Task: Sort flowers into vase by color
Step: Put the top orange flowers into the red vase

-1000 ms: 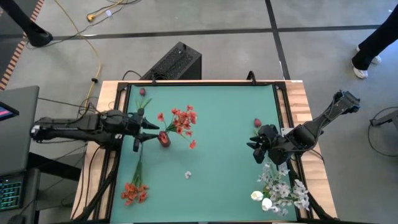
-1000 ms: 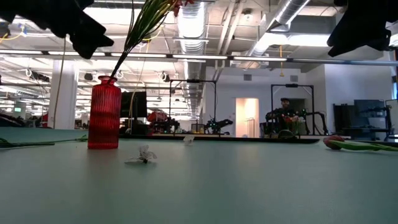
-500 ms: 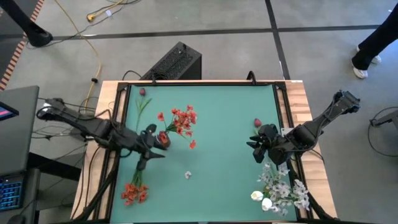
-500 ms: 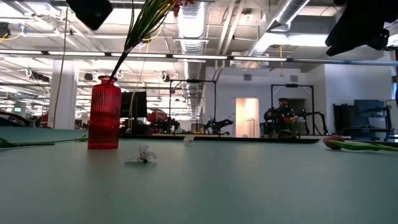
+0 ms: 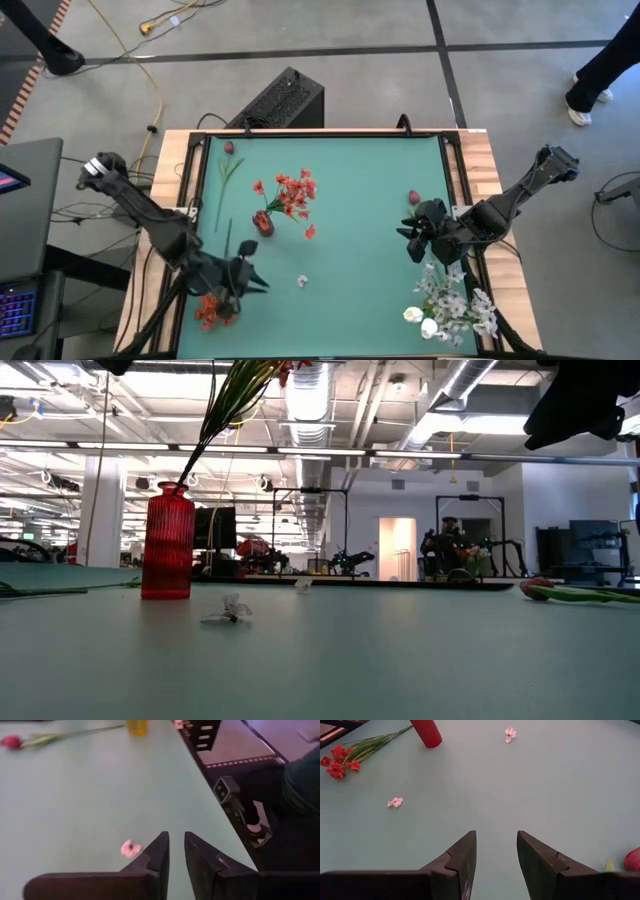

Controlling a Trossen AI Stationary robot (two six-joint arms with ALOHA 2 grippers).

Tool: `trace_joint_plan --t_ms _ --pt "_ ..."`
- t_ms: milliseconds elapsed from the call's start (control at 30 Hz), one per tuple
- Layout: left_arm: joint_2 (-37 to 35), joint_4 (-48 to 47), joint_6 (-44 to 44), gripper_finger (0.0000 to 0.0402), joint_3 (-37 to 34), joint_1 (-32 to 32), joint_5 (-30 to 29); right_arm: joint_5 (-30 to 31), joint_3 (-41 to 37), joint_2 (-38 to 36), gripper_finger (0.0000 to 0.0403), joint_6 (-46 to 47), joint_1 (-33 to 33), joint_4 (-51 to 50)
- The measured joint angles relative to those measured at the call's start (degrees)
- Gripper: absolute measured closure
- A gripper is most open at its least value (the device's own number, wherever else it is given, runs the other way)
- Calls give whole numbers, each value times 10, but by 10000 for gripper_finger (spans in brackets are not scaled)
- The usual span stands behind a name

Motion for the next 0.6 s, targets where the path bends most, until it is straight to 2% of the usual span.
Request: trace_joint_plan --t_ms 167,300,433,600 --pt "92 96 80 394 0 1 -3 2 0 0 236 -4 -1 1" --pt "158 161 151 399 13 27 -14 2 0 0 236 -4 -5 5" --pt "199 208 216 401 29 75 -19 2 0 0 236 -4 -5 13" --pt "207 207 240 401 54 156 1 2 0 0 236 -6 -5 26"
